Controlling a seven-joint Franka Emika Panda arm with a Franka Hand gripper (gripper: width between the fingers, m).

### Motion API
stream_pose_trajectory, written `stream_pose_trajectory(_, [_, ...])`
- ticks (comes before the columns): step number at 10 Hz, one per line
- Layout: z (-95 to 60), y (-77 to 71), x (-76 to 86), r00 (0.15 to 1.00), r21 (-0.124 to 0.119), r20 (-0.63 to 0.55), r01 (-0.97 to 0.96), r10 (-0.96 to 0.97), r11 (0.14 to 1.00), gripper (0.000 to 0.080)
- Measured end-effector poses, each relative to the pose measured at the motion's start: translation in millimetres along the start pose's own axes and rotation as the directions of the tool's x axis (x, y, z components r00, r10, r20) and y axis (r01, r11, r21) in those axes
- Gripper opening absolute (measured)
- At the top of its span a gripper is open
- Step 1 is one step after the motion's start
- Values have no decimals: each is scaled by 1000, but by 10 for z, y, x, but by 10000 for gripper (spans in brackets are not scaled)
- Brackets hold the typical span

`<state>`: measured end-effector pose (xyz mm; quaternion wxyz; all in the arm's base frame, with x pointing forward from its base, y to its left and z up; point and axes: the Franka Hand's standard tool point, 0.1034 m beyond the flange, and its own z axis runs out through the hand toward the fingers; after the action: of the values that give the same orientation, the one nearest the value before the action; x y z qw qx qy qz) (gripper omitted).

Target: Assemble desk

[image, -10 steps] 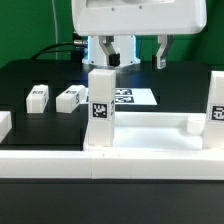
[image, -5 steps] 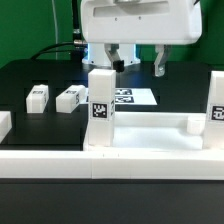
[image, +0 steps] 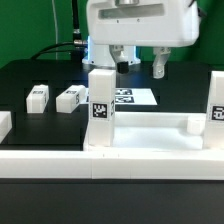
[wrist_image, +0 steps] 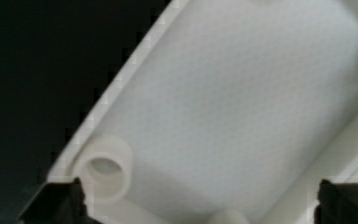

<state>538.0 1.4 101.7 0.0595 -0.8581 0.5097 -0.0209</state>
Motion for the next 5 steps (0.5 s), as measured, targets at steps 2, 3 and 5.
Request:
stream_pose_trajectory(2, [80,52,-39,987,-10,11,-160,160,987,649])
stream_pose_trajectory(3, [74,39,-43,986,-7,11,-168,168,986,649])
stream_pose_trajectory(5, [86,28,-75,947,-4,24,-320,320,947,649])
